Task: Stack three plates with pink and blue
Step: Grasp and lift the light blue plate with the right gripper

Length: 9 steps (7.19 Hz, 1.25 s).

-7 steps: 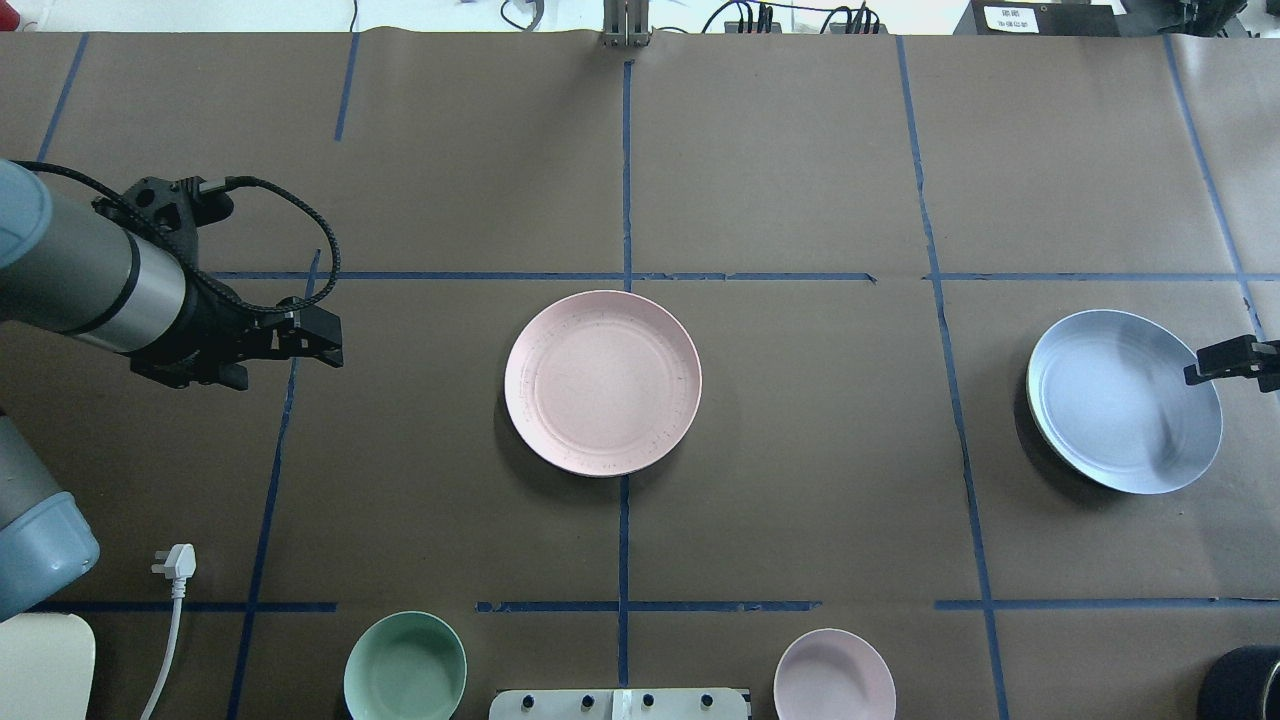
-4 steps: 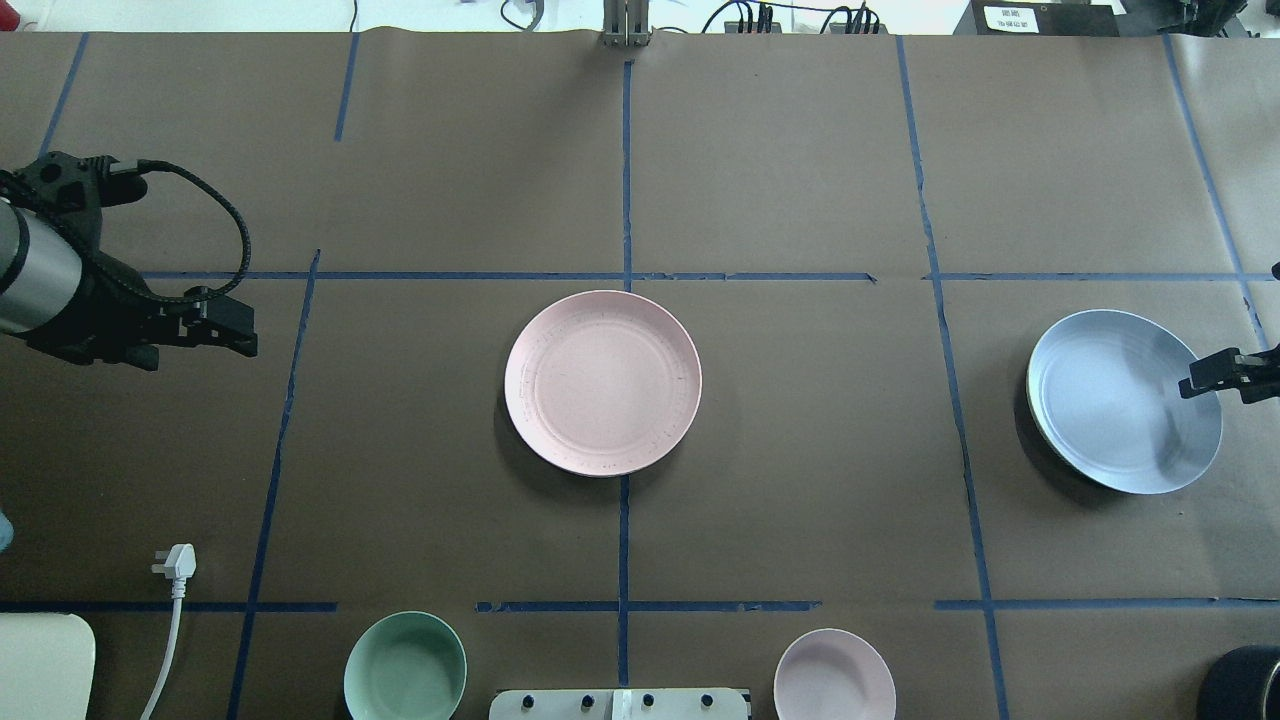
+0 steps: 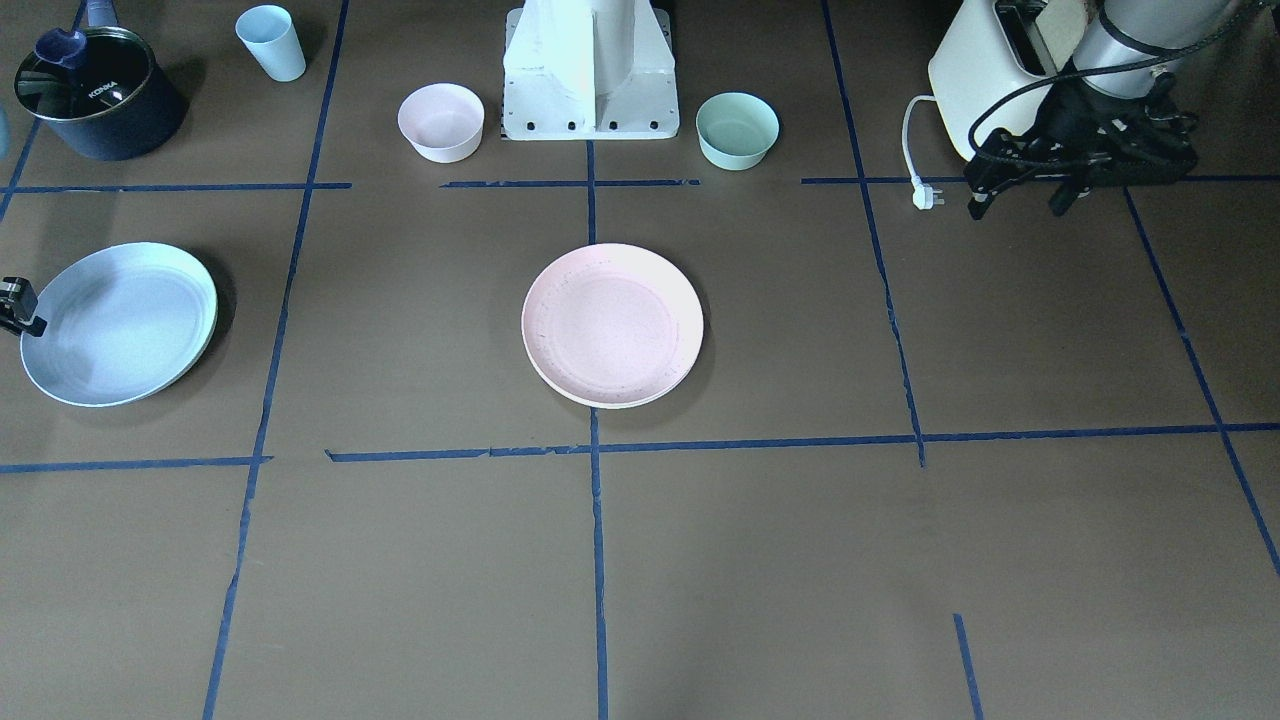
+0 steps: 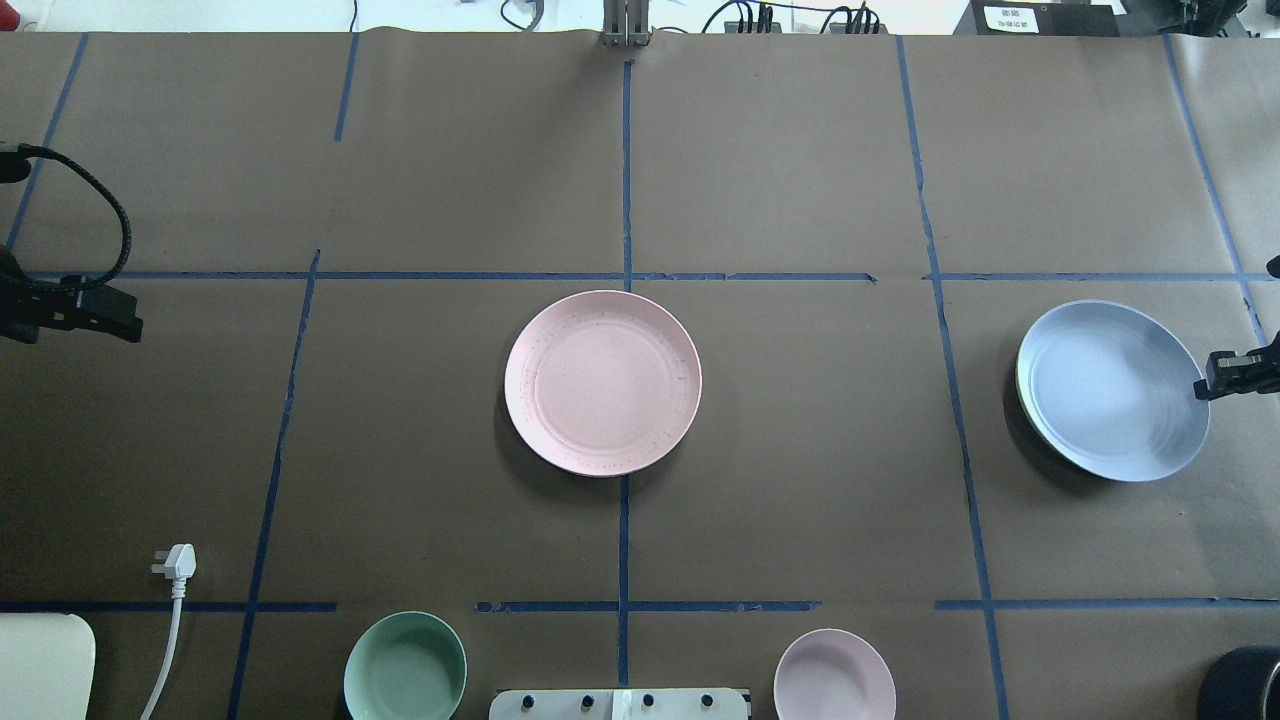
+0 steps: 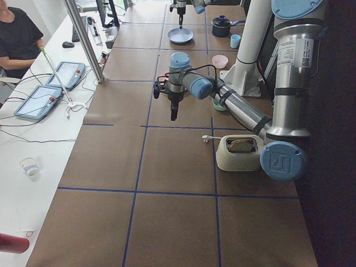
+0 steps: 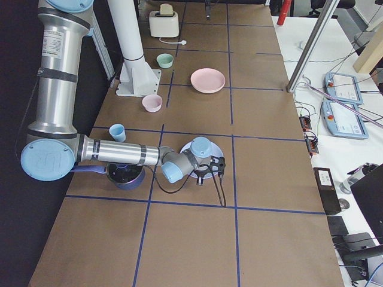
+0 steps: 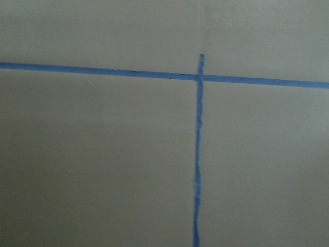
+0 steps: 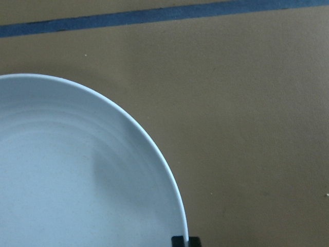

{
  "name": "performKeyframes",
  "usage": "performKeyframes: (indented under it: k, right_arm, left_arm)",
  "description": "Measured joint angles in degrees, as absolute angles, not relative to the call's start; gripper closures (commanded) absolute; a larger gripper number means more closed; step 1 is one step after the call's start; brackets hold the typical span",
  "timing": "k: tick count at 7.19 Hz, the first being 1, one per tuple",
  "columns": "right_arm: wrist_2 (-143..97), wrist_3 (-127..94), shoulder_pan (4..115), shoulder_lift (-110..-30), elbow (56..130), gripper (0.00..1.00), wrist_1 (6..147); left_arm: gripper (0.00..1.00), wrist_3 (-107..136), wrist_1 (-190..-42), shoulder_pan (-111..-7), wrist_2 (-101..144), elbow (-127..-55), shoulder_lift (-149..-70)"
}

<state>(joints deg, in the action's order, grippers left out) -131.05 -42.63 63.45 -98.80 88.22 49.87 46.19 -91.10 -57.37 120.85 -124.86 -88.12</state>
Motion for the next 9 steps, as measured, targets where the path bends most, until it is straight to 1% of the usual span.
performKeyframes:
  k: [2, 5, 7, 9]
  right_arm:
    - [-131.6, -42.7, 63.6, -99.0, 88.3, 1.0, 48.3]
    - [-138.3, -45.6, 66.7, -98.9, 88.3, 1.0, 40.5]
    - [-141.6, -54.7, 67.9, -95.9, 88.5, 1.0, 33.8]
    - [-142.6, -66.5, 67.3, -89.9, 90.6, 1.0, 31.6]
  left_arm:
    - [0.0, 35.0, -91.2, -64.1, 122.5, -122.0, -84.5]
    - [0.0, 14.2, -92.2, -76.3, 124.0, -110.2, -83.4]
    - [0.0, 9.2, -96.5, -79.2, 124.0, -103.3, -83.4]
    - [0.0, 6.8, -104.4, -80.6, 124.0, -95.3, -83.6]
